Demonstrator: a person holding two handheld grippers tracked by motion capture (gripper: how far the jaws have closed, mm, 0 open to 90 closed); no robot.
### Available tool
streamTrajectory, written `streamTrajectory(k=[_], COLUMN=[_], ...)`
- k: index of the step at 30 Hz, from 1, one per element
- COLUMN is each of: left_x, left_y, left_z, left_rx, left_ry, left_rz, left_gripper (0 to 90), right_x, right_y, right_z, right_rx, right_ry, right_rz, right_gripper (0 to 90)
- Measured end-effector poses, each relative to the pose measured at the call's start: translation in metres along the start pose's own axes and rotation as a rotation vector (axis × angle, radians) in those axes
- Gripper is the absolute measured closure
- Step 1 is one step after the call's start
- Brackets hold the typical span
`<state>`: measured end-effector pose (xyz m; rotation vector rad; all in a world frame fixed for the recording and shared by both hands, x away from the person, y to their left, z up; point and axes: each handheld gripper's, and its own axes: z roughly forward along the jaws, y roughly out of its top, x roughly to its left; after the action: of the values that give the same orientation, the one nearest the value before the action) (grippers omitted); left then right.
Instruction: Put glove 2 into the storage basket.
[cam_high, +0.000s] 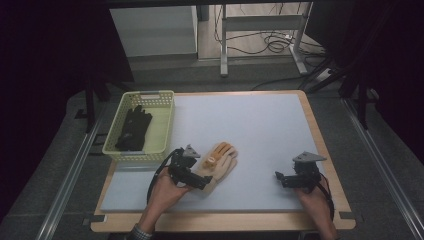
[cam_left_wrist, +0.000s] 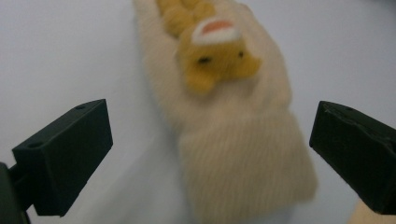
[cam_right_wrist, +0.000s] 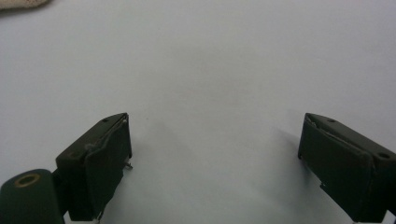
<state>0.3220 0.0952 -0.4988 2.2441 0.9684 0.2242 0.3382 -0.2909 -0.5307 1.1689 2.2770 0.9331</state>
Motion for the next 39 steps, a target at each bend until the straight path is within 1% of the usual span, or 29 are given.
streamTrajectory(k=[3,5,8,10,11,12,13,14,15,16,18,20,24,25,27,29,32,35,39], left_x=[-0.006,-0.008,-0.010,-0.013,-0.015,-0.017,-0.018,-0.019,-0.017,-0.016,-0.014,-0.013,-0.014,-0.015,-0.017,-0.016,-0.011,-0.005,0.005], left_y=[0.010,0.015,0.021,0.023,0.023,0.023,0.023,0.022,0.021,0.021,0.020,0.020,0.022,0.022,0.021,0.022,0.025,0.030,0.039], left_z=[0.015,0.025,0.039,0.046,0.050,0.053,0.056,0.057,0.056,0.054,0.051,0.049,0.047,0.046,0.046,0.043,0.036,0.026,0.006], left_rx=[0.023,0.039,0.071,0.088,0.099,0.113,0.123,0.127,0.122,0.117,0.111,0.113,0.131,0.127,0.121,0.117,0.112,0.096,0.064], left_ry=[0.010,0.016,0.035,0.047,0.062,0.086,0.109,0.107,0.087,0.064,0.059,0.058,0.057,0.057,0.064,0.062,0.046,0.064,0.079], left_rz=[0.014,0.017,0.022,0.037,0.041,0.052,0.060,0.061,0.046,0.036,0.031,0.037,0.041,0.040,0.055,0.047,0.024,0.013,-0.011], left_gripper=[0.0,0.0,0.0,0.0,0.1,1.2,3.6,6.0,8.7,15.1,26.1,36.4,49.0,51.2,53.5,54.3,54.4,54.2,54.0], right_x=[0.000,0.000,0.000,0.000,0.000,0.000,0.000,0.000,0.000,0.000,0.000,0.000,0.000,0.000,0.000,0.000,0.000,0.000,0.000], right_y=[0.000,0.000,0.000,0.000,0.000,0.000,0.000,0.000,0.000,0.000,0.000,0.000,0.000,0.000,0.000,0.000,0.000,0.000,0.000], right_z=[0.000,0.000,0.000,0.000,0.000,0.000,0.000,0.000,0.000,0.000,0.000,0.000,0.000,0.000,0.000,0.000,0.000,0.000,0.000], right_rx=[0.000,0.000,-0.001,0.000,0.000,0.000,0.000,0.000,0.000,0.000,0.000,0.000,0.001,0.001,0.001,0.001,0.001,0.000,0.000], right_ry=[0.001,0.000,0.001,0.001,0.001,0.001,0.001,0.001,0.001,0.001,0.001,0.001,0.001,0.001,0.001,0.002,0.001,0.001,0.001], right_rz=[0.001,0.000,0.000,0.000,0.001,0.000,0.000,0.000,0.000,0.000,0.000,0.000,0.000,0.000,0.000,0.000,-0.001,0.000,0.001], right_gripper=[9.5,9.4,9.4,9.4,9.4,9.4,9.4,9.4,9.4,9.4,9.4,9.4,9.4,9.4,9.4,9.4,9.4,9.5,9.4])
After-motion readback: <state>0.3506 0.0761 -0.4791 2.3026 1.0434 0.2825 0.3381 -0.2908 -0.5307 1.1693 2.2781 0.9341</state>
